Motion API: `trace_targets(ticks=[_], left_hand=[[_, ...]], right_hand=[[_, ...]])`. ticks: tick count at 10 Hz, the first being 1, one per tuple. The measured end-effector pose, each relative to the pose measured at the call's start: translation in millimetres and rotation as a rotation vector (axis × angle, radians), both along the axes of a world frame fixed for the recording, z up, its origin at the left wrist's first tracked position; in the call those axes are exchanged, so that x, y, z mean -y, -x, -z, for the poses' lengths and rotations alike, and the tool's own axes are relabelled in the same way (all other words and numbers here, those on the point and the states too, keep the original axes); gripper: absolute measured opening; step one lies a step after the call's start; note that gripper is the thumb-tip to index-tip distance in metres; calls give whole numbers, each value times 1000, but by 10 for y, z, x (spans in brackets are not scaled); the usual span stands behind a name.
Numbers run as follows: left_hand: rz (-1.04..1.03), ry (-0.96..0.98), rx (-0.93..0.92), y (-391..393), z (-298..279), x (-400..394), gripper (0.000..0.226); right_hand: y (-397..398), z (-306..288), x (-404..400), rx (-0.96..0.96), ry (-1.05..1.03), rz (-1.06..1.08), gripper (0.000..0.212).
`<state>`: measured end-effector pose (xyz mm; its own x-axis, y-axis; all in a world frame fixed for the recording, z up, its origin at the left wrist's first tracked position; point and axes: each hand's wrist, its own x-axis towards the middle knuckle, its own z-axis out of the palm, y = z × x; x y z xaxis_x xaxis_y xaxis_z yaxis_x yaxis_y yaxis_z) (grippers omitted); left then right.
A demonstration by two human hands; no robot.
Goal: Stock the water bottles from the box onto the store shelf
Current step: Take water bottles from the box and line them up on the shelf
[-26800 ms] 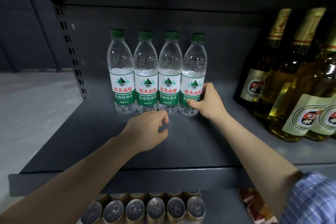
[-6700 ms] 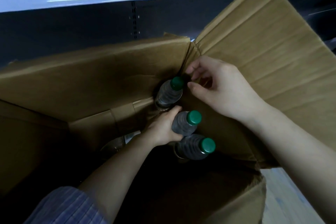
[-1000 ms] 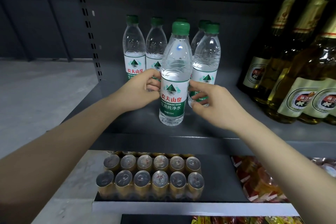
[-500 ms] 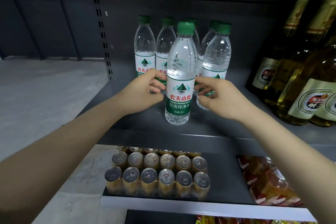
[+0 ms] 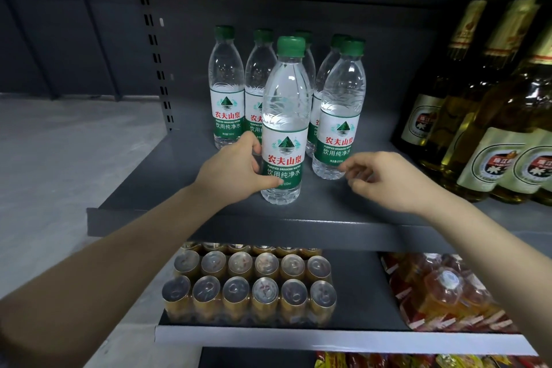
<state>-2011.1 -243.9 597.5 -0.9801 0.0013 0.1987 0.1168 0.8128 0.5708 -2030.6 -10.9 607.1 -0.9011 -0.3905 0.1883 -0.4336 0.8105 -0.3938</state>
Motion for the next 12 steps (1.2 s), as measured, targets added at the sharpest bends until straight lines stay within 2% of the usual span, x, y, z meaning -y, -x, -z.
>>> trace_targets(ticks=[1,5,12], left_hand=[[-16,27,3,8,44,-21,57],[-42,-82,18,-2,93,-59,54],[-128,-64,-45,352,190,-295,48]], right_hand=[[-15,2,-45,-6,-30,14,28],[13,22,-29,-32,-59,3,27],[115,58,-243,-11,-41,49,26]])
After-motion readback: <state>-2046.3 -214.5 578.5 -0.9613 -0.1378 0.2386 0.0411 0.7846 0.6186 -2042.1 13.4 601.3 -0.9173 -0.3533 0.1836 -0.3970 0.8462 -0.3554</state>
